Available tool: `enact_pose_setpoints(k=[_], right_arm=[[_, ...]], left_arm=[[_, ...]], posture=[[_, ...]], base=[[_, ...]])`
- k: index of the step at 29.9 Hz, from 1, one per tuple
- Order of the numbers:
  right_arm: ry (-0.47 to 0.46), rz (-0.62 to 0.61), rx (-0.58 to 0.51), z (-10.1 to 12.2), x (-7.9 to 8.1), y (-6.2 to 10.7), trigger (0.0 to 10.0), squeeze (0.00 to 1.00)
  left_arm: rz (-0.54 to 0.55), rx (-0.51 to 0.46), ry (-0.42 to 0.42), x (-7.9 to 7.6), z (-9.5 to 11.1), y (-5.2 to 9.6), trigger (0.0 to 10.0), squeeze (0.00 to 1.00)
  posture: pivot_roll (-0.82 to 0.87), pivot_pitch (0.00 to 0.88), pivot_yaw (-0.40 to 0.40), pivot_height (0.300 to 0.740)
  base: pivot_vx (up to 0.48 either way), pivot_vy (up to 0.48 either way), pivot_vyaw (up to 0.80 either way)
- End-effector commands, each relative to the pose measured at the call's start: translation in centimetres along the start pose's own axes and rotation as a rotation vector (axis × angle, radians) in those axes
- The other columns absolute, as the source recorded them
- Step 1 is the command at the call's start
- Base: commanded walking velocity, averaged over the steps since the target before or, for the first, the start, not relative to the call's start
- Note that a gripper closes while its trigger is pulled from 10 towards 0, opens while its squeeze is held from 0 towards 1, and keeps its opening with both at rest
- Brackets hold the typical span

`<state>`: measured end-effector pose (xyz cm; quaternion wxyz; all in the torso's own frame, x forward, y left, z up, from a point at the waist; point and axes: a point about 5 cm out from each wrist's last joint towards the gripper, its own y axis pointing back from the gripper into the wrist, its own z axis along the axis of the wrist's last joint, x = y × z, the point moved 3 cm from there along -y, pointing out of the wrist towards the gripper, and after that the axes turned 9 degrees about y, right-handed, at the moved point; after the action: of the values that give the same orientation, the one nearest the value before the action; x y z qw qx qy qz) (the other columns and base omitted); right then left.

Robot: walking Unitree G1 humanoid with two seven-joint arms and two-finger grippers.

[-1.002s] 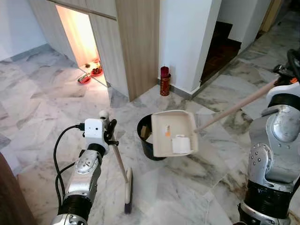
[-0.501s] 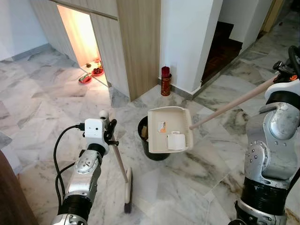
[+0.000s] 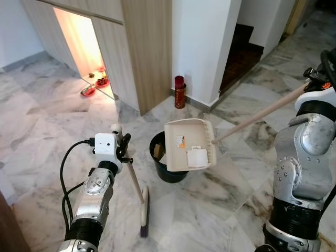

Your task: Sweep floor

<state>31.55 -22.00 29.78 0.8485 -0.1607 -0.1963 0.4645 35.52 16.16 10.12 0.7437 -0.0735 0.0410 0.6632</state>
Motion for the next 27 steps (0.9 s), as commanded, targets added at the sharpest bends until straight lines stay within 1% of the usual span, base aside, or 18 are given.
enact_pose_setpoints(k=[1,12,19,27], right_arm=[[-0.053,0.01,-0.07,1.7,0.4,-0.2,10.0,0.0],[-0.056,0.06,-0.08,1.9,1.1,-0.1,10.0,0.0],[-0.073,0.1,-0.08,2.0,1.7,0.1,10.0,0.0],[-0.077,0.112,-0.071,1.8,1.9,0.1,10.0,0.0]], left_arm=[[-0.02,-0.039,-0.026,-0.4,1.0,-0.4,10.0,0.0],[-0.016,-0.04,-0.027,-0.3,1.0,-0.4,10.0,0.0],[-0.015,-0.039,-0.029,-0.3,1.0,-0.5,10.0,0.0],[-0.012,-0.037,-0.029,-0.3,1.0,-0.4,10.0,0.0]], posture=[[-0.06,0.0,0.044,0.74],[-0.06,0.0,0.043,0.74],[-0.06,0.0,0.039,0.74],[-0.06,0.0,0.039,0.74]], base=[[0.371,0.0,0.0],[0.374,0.0,0.0],[0.374,0.0,0.56],[0.375,0.0,0.0]])
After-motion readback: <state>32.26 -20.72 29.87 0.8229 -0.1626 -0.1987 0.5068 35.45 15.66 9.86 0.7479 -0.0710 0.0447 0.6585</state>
